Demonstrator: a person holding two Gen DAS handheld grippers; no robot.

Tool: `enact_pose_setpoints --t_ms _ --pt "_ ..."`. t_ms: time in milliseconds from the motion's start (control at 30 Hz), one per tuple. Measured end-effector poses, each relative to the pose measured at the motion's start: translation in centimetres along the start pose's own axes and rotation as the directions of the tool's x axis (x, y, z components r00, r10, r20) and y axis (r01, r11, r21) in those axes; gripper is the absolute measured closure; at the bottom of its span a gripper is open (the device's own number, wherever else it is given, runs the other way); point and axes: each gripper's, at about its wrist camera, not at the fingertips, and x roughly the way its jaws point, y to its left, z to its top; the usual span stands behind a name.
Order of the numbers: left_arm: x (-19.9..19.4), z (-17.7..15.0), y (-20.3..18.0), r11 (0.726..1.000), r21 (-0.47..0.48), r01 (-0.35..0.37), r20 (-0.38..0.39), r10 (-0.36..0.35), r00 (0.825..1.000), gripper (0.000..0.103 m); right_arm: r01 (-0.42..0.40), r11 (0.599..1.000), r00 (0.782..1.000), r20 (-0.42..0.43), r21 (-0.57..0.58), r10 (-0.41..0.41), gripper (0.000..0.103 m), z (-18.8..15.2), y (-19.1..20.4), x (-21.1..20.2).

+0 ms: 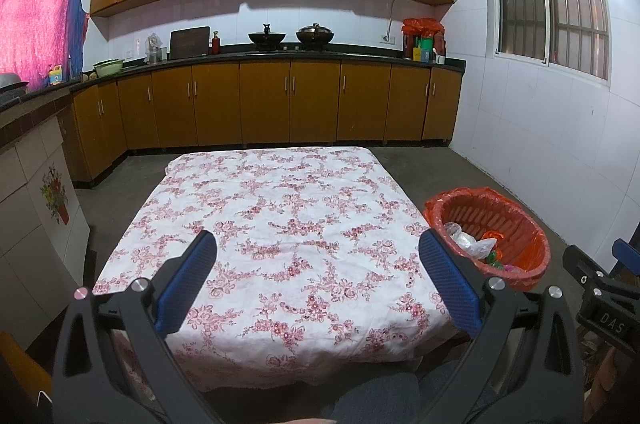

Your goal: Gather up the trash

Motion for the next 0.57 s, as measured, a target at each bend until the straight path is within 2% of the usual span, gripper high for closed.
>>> enact_pose_setpoints --t_ms 567 --pt "0.3 -0.27 -0.17 1.0 -0.009 -0.004 -0.015 0.004 1.0 0.004 -0.001 1.0 1.0 -0.002 0.0 0.001 0.002 0.13 -0.03 -0.04"
